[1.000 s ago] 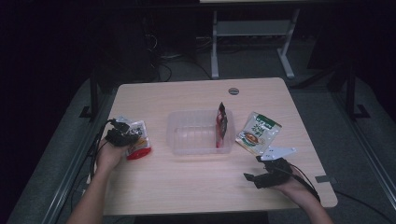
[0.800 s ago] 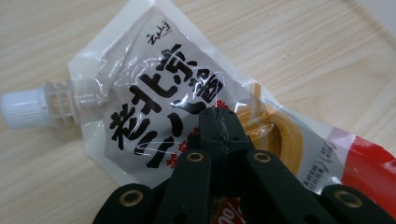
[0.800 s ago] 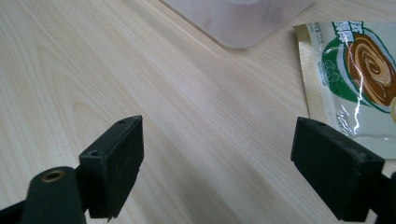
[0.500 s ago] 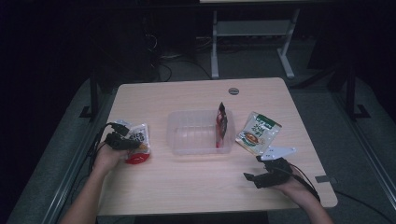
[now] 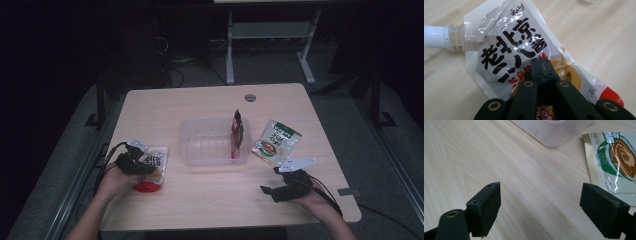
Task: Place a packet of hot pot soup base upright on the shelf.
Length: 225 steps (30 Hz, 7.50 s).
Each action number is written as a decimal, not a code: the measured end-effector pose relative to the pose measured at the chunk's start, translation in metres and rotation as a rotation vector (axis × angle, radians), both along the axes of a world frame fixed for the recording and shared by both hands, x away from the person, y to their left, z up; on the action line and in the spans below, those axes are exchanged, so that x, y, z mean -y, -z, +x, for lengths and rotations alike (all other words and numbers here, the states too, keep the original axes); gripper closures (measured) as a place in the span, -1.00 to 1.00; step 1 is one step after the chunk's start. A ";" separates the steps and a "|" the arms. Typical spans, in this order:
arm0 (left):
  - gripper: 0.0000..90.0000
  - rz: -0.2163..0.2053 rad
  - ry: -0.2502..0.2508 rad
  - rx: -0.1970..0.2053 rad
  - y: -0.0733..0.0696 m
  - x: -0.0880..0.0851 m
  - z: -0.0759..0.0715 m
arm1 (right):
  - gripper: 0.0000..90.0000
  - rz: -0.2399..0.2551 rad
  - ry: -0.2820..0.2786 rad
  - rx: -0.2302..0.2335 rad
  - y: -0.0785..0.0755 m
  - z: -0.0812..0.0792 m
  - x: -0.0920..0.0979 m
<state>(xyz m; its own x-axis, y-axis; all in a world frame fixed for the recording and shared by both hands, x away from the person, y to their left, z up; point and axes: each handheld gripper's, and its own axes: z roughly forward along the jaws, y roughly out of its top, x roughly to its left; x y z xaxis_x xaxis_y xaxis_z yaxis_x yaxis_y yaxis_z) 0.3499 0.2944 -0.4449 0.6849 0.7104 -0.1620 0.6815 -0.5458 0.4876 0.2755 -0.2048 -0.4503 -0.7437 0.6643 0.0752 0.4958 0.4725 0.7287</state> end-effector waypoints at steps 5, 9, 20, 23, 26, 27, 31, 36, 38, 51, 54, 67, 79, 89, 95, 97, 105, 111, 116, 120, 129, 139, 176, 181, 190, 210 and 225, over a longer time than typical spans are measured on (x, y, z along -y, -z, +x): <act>1.00 -0.015 0.060 -0.021 -0.001 0.012 -0.018 | -0.63 -0.001 -0.001 0.001 0.000 0.000 0.001; 1.00 -0.021 0.156 -0.051 -0.002 0.030 -0.035 | -0.63 -0.002 -0.004 0.003 0.000 0.000 0.000; 1.00 -0.069 0.234 -0.065 -0.004 0.045 -0.043 | -0.63 0.000 0.003 0.002 0.000 0.000 0.000; 1.00 -0.090 0.164 -0.006 -0.014 0.039 -0.036 | -0.63 0.000 -0.002 0.002 0.000 0.000 0.000; 1.00 -0.066 0.110 0.060 -0.020 0.033 -0.025 | -0.63 -0.002 -0.004 0.002 0.001 0.001 0.000; 1.00 -0.055 0.094 0.074 -0.020 0.031 -0.021 | -0.63 -0.003 -0.004 0.001 0.001 0.001 -0.001; 1.00 -0.039 0.030 0.089 -0.018 0.025 -0.003 | -0.63 0.000 -0.002 -0.004 0.001 0.001 -0.002; 1.00 0.011 -0.015 0.081 -0.013 0.023 0.013 | -0.63 -0.004 -0.004 -0.001 0.001 0.001 -0.001; 1.00 0.018 -0.043 0.080 -0.010 0.020 0.019 | -0.63 -0.003 -0.002 -0.002 0.001 0.001 0.000; 1.00 -0.043 -0.021 0.072 0.001 0.028 0.033 | -0.63 -0.006 -0.003 0.000 0.001 0.002 0.000; 1.00 -0.044 0.017 0.070 0.001 0.035 0.031 | -0.63 -0.008 -0.008 0.007 0.000 0.002 0.000; 1.00 -0.049 0.188 0.043 -0.003 0.070 0.010 | -0.63 -0.011 -0.009 0.006 0.000 0.001 0.000; 1.00 -0.060 0.169 0.095 -0.021 0.052 -0.011 | -0.63 -0.006 -0.008 0.006 -0.001 0.000 0.000; 1.00 -0.035 -0.001 0.089 -0.021 -0.022 -0.060 | -0.63 -0.005 -0.016 0.005 -0.001 -0.001 -0.003; 1.00 0.015 -0.078 0.011 -0.008 -0.038 -0.067 | -0.63 -0.008 -0.021 0.004 -0.001 -0.001 -0.005; 1.00 0.033 -0.075 -0.010 -0.005 -0.034 -0.065 | -0.63 -0.007 -0.021 0.004 -0.001 -0.001 -0.005; 1.00 0.034 -0.070 -0.015 -0.001 -0.032 -0.063 | -0.63 -0.005 -0.024 0.010 0.000 0.001 -0.004; 1.00 0.021 0.000 -0.001 0.000 -0.013 -0.062 | -0.63 -0.007 -0.025 0.005 -0.001 0.000 -0.005; 1.00 0.006 0.065 0.014 0.001 0.007 -0.063 | -0.63 0.004 -0.025 -0.003 -0.001 0.000 -0.006; 1.00 0.004 0.099 0.037 0.002 0.023 -0.062 | -0.63 0.064 -0.046 -0.044 -0.003 0.001 -0.010; 1.00 -0.006 0.159 0.048 0.001 0.040 -0.067 | -0.69 0.134 -0.120 -0.135 -0.010 0.002 -0.041; 0.99 -0.029 0.222 0.080 -0.009 0.056 -0.076 | -0.68 0.124 -0.194 -0.163 -0.007 0.003 -0.095; 1.00 -0.004 0.234 0.014 0.002 0.057 -0.074 | 0.49 0.187 -0.305 -0.364 0.025 0.025 -0.153; 1.00 -0.009 0.230 0.016 0.002 0.058 -0.074 | 0.76 0.218 -0.327 -0.372 0.027 0.027 -0.156; 1.00 0.004 0.258 0.027 -0.002 0.062 -0.076 | 0.99 0.253 -0.411 -0.258 0.010 0.021 -0.154; 1.00 -0.128 0.306 0.095 -0.018 0.094 -0.077 | 1.00 0.421 -0.486 -0.153 -0.034 0.015 -0.139; 0.83 -0.153 0.342 0.105 -0.018 0.103 -0.083 | 1.00 0.471 -0.491 -0.097 -0.051 0.015 -0.132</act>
